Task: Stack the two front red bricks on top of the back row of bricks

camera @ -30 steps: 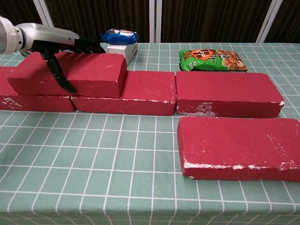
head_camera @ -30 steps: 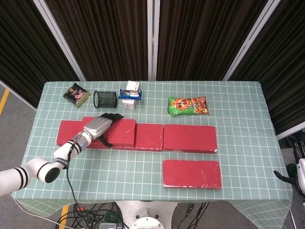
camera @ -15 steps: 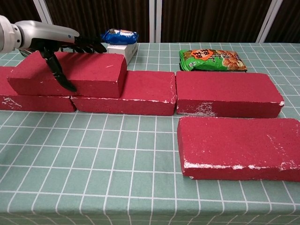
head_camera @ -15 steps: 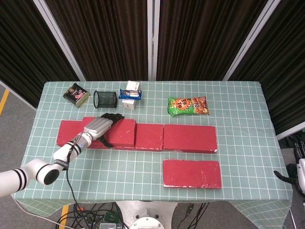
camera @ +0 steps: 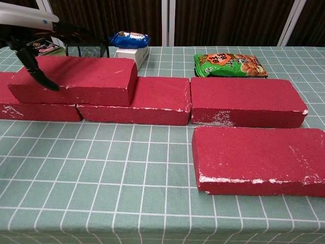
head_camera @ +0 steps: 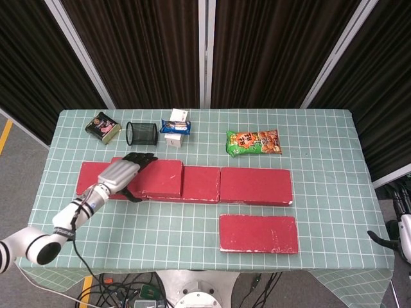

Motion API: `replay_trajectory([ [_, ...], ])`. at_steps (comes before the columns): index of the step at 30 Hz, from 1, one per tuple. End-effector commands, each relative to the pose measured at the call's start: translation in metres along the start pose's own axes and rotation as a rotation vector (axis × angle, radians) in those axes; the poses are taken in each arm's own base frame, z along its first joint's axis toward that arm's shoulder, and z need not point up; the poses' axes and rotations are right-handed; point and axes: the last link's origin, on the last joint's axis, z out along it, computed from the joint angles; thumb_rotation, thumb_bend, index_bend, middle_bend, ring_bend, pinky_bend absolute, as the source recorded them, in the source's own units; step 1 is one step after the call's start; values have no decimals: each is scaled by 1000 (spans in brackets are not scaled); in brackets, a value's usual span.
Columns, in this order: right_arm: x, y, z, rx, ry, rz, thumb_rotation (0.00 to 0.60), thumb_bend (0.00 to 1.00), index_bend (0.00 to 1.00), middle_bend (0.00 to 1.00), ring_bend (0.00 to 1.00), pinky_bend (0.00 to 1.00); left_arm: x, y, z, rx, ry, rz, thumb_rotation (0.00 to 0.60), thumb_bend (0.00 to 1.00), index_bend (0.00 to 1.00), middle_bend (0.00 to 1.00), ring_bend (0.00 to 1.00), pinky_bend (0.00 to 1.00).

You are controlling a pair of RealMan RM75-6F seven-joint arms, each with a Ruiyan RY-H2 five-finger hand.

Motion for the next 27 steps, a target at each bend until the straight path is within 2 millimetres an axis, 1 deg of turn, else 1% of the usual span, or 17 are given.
replay_trajectory([
  [1,1,-12,-5,56,-34,15,600,0,0,0,0,0,4,-20,-51,69,105,66,600,0,17,0,0,0],
  [3,1,-21,-7,102,-61,22,600,0,0,0,0,0,2,-29,-73,114,142,83,600,0,17,0,0,0],
  [4,0,-28,-8,136,-78,17,600,0,0,0,0,0,-2,-35,-88,145,162,87,600,0,17,0,0,0],
  [7,-2,-50,-12,227,-124,12,600,0,0,0,0,0,-15,-48,-123,223,197,73,600,0,17,0,0,0],
  [10,-8,-70,-14,301,-173,10,600,0,0,0,0,0,-30,-60,-151,283,227,54,600,0,17,0,0,0],
  [13,-19,-85,-13,339,-235,3,600,0,0,0,0,0,-45,-68,-171,320,252,27,600,0,17,0,0,0],
  [16,-30,-99,-14,373,-293,-3,600,0,0,0,0,0,-59,-74,-187,347,269,-17,600,0,17,0,0,0],
  [19,-39,-111,-14,401,-338,-4,600,0,0,0,0,0,-69,-81,-199,365,275,-30,600,0,17,0,0,0],
  [22,-49,-119,-11,408,-365,-24,600,0,0,0,0,0,-73,-84,-205,368,298,-27,600,0,17,0,0,0],
  [27,-68,-130,-4,414,-426,-28,600,0,0,0,0,0,-80,-86,-208,363,323,-17,600,0,17,0,0,0],
])
